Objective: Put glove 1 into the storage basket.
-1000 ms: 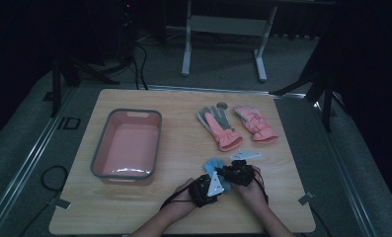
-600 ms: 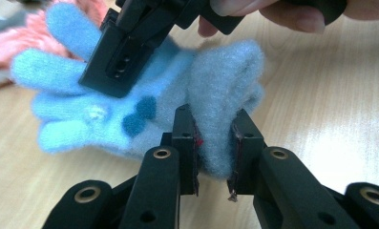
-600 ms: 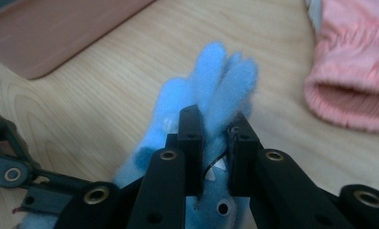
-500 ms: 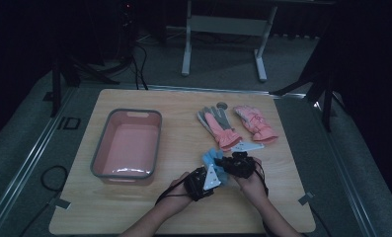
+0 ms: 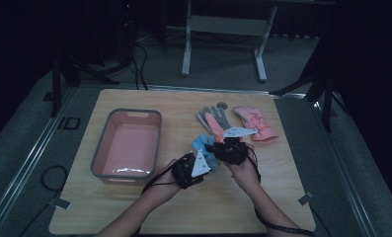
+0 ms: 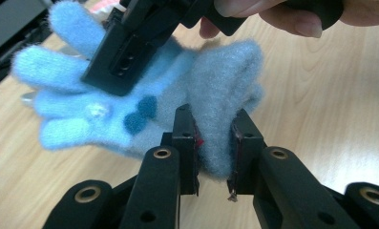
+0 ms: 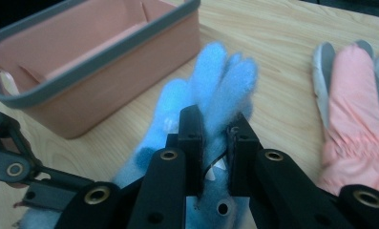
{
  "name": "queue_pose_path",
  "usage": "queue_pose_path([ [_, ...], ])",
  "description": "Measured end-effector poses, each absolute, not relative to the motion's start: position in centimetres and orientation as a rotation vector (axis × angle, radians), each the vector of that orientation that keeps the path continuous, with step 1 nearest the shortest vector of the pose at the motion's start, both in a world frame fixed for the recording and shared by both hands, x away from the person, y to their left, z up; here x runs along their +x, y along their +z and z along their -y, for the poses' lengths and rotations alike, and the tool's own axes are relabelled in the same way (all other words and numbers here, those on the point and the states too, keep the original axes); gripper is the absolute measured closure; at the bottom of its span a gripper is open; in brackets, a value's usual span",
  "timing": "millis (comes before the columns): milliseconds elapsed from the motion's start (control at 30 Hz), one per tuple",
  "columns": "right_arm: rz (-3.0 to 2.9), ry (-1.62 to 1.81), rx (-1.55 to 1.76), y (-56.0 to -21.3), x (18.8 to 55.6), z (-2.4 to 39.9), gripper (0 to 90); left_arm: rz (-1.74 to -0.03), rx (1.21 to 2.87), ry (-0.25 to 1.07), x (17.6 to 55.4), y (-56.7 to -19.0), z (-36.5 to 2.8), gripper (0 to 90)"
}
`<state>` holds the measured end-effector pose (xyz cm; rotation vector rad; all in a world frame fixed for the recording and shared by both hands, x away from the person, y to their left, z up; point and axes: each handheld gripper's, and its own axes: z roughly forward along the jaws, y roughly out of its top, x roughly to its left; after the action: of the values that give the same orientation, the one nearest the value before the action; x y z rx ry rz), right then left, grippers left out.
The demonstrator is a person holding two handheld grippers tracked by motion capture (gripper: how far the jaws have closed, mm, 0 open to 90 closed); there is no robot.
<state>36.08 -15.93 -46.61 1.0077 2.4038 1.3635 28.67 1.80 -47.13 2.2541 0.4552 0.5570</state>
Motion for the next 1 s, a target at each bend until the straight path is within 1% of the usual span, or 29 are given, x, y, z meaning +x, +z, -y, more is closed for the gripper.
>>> queue_pose_path([
  [267, -2.422, 1.377, 0.970, -45.7, 36.9, 13.4, 79.9, -0.471, 2.290, 0.616, 28.9, -45.8, -4.1, 77.2],
  [433, -2.439, 1.409, 0.931, -44.8, 37.5, 11.0, 79.9, -0.509, 2.279, 0.633, 28.8, -44.8, -6.5, 77.2],
  [567, -2.450, 1.421, 0.906, -44.4, 37.6, 9.7, 79.9, -0.526, 2.267, 0.637, 28.7, -44.5, -7.9, 77.2],
  [633, -2.464, 1.423, 0.879, -44.1, 37.7, 8.2, 79.8, -0.533, 2.270, 0.644, 28.6, -44.4, -8.7, 77.1],
  [700, -2.464, 1.423, 0.879, -44.1, 37.7, 8.2, 79.8, -0.537, 2.272, 0.650, 28.5, -44.4, -9.1, 77.1],
  [767, -2.480, 1.420, 0.858, -43.9, 37.8, 6.6, 79.8, -0.555, 2.275, 0.664, 28.4, -44.2, -10.4, 77.1],
  [900, -2.496, 1.433, 0.848, -43.7, 37.9, 5.2, 79.8, -0.577, 2.277, 0.670, 28.3, -44.1, -11.6, 77.1],
  [933, -2.507, 1.435, 0.829, -43.7, 38.1, 3.9, 79.8, -0.591, 2.278, 0.681, 28.2, -44.1, -12.6, 77.1],
  [1000, -2.509, 1.438, 0.830, -43.7, 38.1, 3.6, 79.8, -0.600, 2.277, 0.677, 28.1, -44.0, -13.1, 77.1],
])
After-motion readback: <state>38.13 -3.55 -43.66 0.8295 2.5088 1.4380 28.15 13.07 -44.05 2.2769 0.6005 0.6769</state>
